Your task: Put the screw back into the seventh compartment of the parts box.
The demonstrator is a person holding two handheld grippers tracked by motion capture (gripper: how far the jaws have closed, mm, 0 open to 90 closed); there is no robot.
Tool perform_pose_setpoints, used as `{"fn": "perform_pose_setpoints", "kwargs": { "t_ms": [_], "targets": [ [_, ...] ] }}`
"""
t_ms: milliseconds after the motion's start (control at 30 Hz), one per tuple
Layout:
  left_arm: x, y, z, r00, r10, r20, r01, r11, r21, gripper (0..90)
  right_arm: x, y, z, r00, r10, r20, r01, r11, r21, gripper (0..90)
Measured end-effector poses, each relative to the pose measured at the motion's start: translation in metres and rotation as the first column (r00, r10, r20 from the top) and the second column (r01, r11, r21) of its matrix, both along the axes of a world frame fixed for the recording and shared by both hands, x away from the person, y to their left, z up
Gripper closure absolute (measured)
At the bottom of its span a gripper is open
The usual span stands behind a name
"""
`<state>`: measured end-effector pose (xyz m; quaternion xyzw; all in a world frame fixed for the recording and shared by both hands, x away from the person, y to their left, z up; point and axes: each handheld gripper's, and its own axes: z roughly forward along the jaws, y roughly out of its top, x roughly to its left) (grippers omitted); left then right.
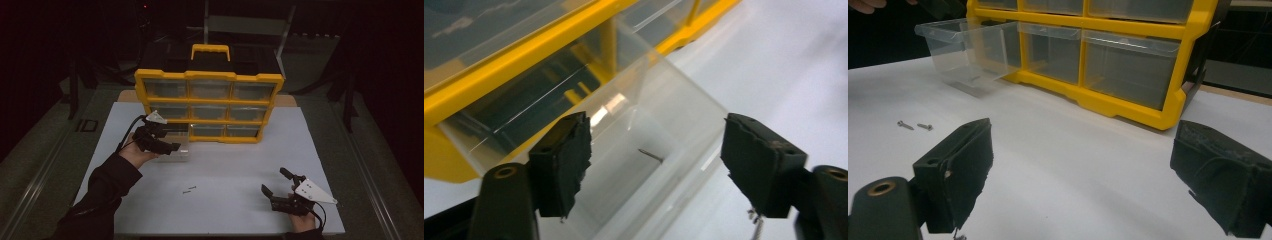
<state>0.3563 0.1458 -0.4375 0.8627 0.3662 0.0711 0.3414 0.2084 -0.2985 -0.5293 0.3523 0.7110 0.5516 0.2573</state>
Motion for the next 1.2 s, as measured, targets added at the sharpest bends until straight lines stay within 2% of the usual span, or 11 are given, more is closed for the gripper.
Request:
{"fn": "perform_pose_setpoints", "kwargs": {
  "t_ms": [267,433,467,733,900,967,1200],
  "targets": [
    [-0.013,-0.003,0.009,0.9989,-0.045,0.012,0.045,0.9983,-0.037,4.3,0.0,0.0,0.0,1.0,0.001,0.002,-0.001,1.0,-0.001,10.0],
    [-0.023,-0.006,0.017,0.9966,-0.073,0.038,0.075,0.9954,-0.06,1.5,0.0,0.001,0.0,1.0,0.001,0.0,-0.001,1.0,-0.002,10.0],
    [-0.026,-0.007,0.019,0.9954,-0.085,0.042,0.088,0.9934,-0.073,1.5,0.0,0.001,0.0,1.0,0.001,0.0,-0.001,1.0,-0.001,10.0],
    [-0.043,-0.016,0.026,0.9876,-0.135,0.08,0.143,0.9846,-0.101,1.7,0.0,0.001,0.0,1.0,0.001,0.001,-0.001,1.0,-0.001,10.0],
    [-0.054,-0.024,0.026,0.9804,-0.164,0.109,0.176,0.9781,-0.112,2.3,0.0,0.0,0.0,1.0,0.002,0.004,-0.002,1.0,-0.001,10.0],
    [-0.058,-0.028,0.025,0.9764,-0.183,0.115,0.196,0.9732,-0.12,2.3,0.0,0.0,0.0,1.0,0.002,0.004,-0.002,1.0,-0.001,10.0],
    [-0.073,-0.042,0.02,0.9567,-0.256,0.139,0.273,0.9537,-0.126,3.6,-0.001,0.0,0.001,1.0,0.003,0.006,-0.003,1.0,-0.002,10.0]
  ]
}}
